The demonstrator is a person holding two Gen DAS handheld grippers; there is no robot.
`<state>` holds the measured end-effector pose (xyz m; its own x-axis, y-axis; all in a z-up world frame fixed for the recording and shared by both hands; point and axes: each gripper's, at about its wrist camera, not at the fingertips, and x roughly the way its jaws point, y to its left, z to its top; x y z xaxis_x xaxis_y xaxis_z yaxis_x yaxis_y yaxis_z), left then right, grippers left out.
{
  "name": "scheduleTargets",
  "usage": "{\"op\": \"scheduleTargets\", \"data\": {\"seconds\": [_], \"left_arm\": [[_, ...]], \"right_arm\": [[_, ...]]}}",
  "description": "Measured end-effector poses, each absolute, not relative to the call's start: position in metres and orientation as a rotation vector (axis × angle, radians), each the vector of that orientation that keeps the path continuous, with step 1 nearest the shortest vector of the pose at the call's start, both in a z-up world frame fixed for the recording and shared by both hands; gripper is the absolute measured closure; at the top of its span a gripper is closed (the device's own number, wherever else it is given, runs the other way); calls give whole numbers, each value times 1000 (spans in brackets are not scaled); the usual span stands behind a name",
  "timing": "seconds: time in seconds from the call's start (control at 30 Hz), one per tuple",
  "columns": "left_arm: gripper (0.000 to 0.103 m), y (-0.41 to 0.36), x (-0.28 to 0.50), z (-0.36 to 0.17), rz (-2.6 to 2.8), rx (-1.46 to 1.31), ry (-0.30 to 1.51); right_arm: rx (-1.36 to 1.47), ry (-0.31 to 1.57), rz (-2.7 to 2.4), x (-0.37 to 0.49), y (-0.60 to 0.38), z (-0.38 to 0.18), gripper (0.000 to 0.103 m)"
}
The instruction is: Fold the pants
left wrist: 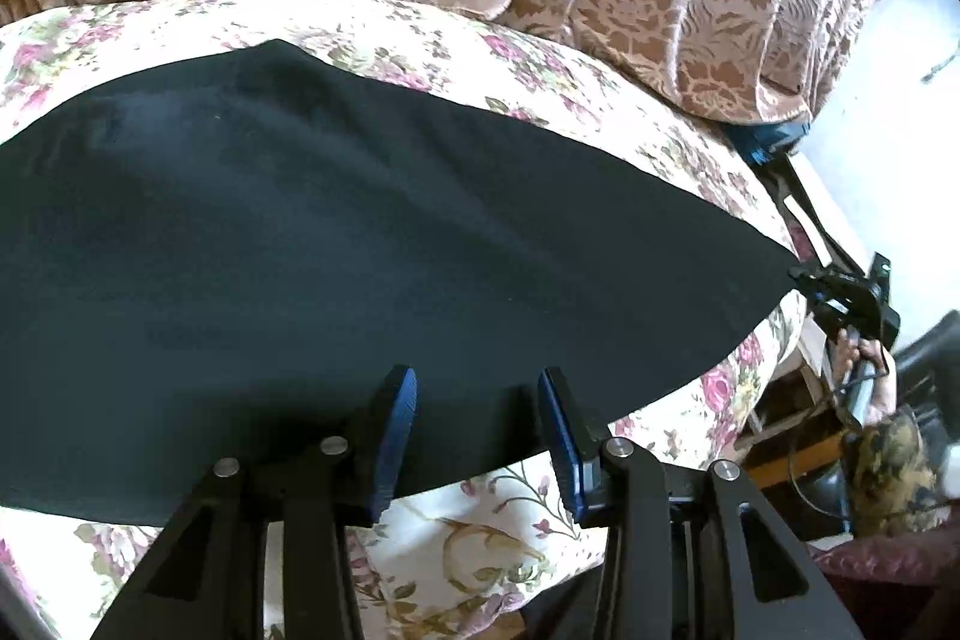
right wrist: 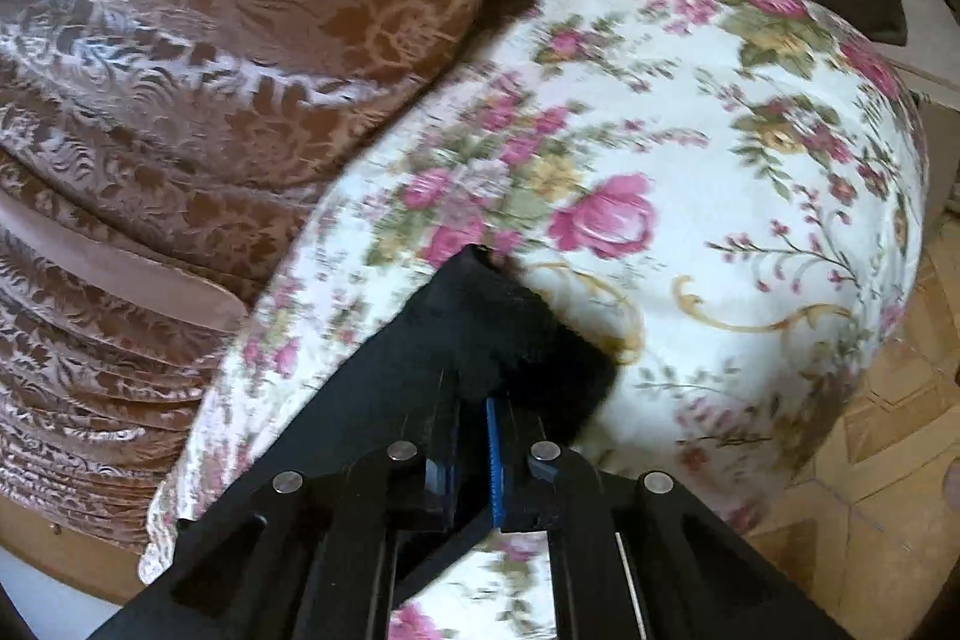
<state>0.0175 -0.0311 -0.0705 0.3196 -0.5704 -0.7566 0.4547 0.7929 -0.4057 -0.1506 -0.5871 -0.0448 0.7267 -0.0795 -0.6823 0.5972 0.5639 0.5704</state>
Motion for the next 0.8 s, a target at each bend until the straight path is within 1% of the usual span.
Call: {"op": "scheduleTargets", "data": {"seconds": [0.17,0.23,0.27,0.33,0.37,0.5,0.63,0.7,0.8], "left_arm": [[61,-35,16,-73,-690,-111,1062],[61,-34,16,-72,-701,-118,1063],[61,-33,15,-71,-703,-122,1060],[61,-31,17,-72,-702,-137,1059],[61,-30,17,-72,-702,-148,1060],[61,-29,17,-73,-703,-175,1051],[61,-27,15,-72,-707,-179,1046],[61,-26,15,-72,-707,-180,1042],[61,-22,13,-71,-702,-186,1037]], "right_arm": [[940,711,-460,-147,-594,-76,96],[958,695,-455,-152,-595,-77,90],[979,689,-456,-155,-596,-76,83],[1009,678,-453,-164,-595,-71,80],[1010,672,-455,-169,-591,-65,76],[1067,660,-245,-175,-560,-56,76],[1073,748,-12,-158,-507,-64,76],[1080,805,42,-148,-484,-74,75],[1112,839,54,-139,-468,-88,74]]}}
